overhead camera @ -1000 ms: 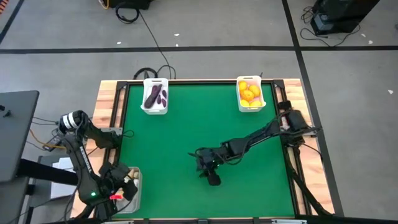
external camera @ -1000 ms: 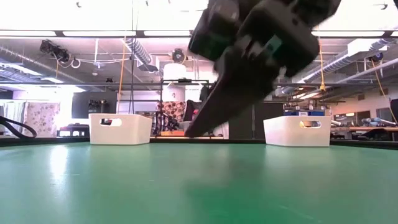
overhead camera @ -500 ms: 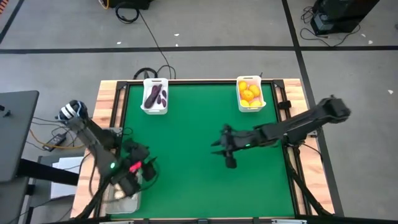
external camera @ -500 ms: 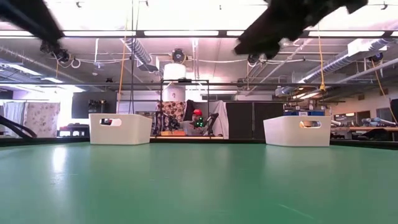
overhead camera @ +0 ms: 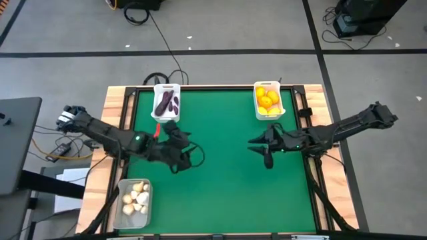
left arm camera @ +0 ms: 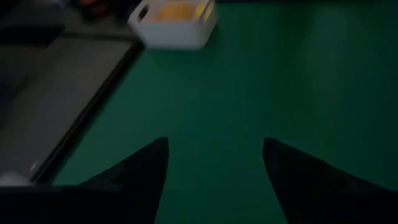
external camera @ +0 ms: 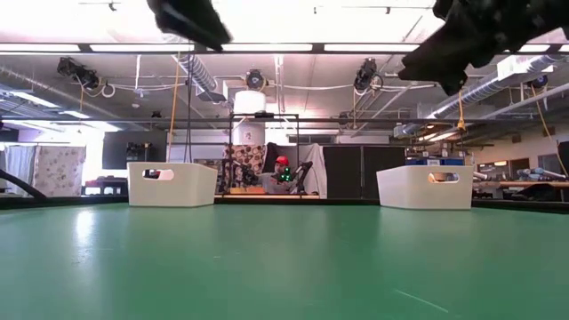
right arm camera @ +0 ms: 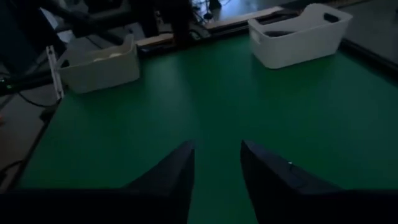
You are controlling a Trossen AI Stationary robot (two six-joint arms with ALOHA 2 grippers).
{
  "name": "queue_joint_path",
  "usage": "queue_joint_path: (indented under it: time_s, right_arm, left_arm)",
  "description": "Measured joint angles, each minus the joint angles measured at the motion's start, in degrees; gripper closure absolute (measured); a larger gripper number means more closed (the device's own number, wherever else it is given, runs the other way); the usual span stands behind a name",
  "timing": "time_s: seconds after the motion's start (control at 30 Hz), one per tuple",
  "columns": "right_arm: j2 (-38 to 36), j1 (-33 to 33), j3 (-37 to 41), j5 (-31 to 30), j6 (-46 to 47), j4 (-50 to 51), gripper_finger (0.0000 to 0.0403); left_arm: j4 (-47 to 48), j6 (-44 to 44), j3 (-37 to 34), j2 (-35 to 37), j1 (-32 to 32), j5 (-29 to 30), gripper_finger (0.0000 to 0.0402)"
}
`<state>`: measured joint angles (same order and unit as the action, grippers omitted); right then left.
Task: Sort produce into baskets
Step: Return to Home Position
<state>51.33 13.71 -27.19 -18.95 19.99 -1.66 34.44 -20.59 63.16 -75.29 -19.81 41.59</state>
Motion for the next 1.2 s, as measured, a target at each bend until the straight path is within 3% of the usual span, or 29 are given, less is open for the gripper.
queue_joint_path:
  time_s: [0.27, 0.4, 0.6, 0.77, 0.97, 1.2]
  right_arm:
    - [-5.53, 0.03, 4.5, 2.45, -0.91, -3.89, 0.0386]
    - [-9.53, 0.03, 7.03, 1.41, -2.47, -5.96, 0.0387]
    - [-16.22, -0.01, 12.17, -0.1, -3.66, -6.42, 0.0396]
    - [-20.58, -0.01, 16.68, -2.34, -3.21, -7.52, 0.0397]
    - [-23.49, -0.08, 20.37, -2.63, -1.65, -9.37, 0.0398]
    - [-23.75, -0.12, 21.97, -3.97, -2.32, -12.01, 0.0398]
  left_arm:
    - [-33.28, 15.95, -10.61, 0.0, 9.61, -13.06, 0.0134]
    - [-45.33, 17.55, -17.3, -0.02, 13.12, -13.33, 0.0134]
    - [-54.16, 17.19, -24.69, -0.02, 16.86, -20.34, 0.0134]
    - [-54.45, 17.31, -28.06, 1.93, 19.33, -21.52, 0.0134]
    - [-49.67, 17.71, -32.43, 13.33, 22.04, -21.36, 0.0134]
    - [-57.82, 14.69, -48.69, 26.01, 22.86, -23.45, 0.0138]
